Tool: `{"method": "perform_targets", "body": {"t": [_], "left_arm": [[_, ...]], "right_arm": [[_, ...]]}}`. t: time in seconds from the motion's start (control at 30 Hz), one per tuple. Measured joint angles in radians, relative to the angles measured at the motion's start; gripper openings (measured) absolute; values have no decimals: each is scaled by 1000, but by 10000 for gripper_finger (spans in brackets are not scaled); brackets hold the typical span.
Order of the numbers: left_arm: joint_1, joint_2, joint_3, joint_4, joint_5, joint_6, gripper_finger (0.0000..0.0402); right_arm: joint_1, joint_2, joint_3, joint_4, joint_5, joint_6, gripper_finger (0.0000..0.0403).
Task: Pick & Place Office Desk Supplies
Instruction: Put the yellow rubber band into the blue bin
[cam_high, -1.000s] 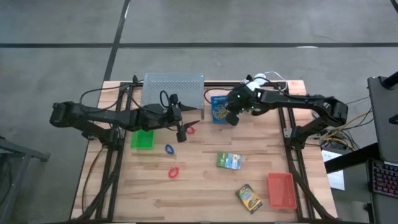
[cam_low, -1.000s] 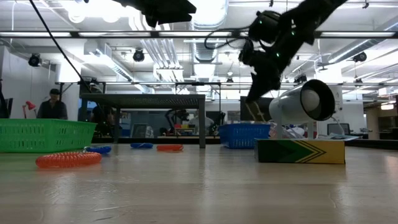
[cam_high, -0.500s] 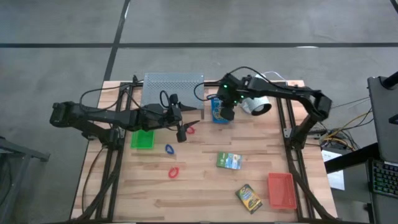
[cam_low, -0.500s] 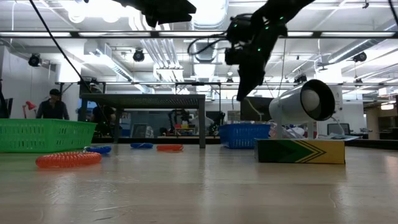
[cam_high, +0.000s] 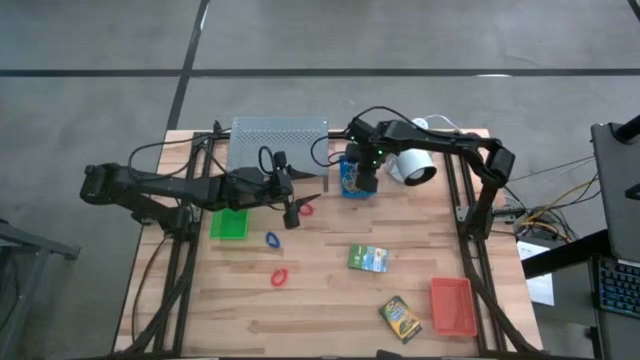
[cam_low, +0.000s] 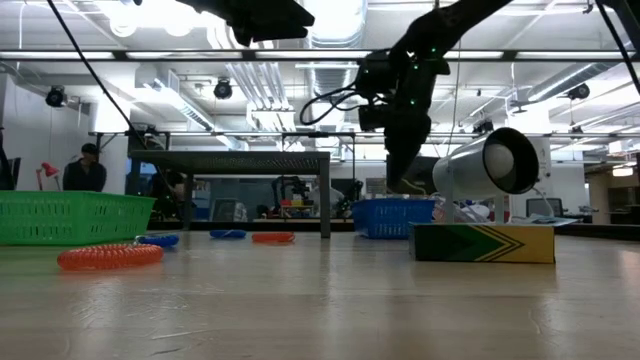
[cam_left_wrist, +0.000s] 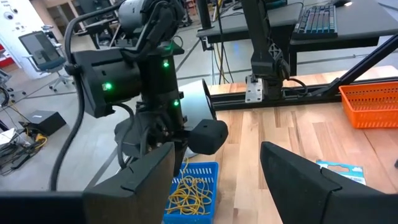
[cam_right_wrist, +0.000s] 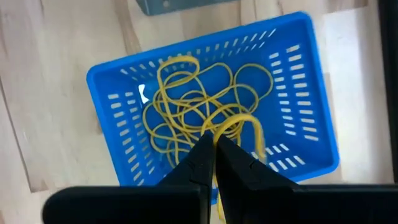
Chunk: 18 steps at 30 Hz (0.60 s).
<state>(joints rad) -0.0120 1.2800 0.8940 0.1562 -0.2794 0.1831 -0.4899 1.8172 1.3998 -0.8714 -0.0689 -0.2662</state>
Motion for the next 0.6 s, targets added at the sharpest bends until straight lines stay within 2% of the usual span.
{"method": "perform_targets", "body": {"t": [0.6], "left_arm": [[1, 0, 0, 0, 0, -1, 239]], "right_arm": [[1, 0, -152, 229, 0, -90, 8]]}}
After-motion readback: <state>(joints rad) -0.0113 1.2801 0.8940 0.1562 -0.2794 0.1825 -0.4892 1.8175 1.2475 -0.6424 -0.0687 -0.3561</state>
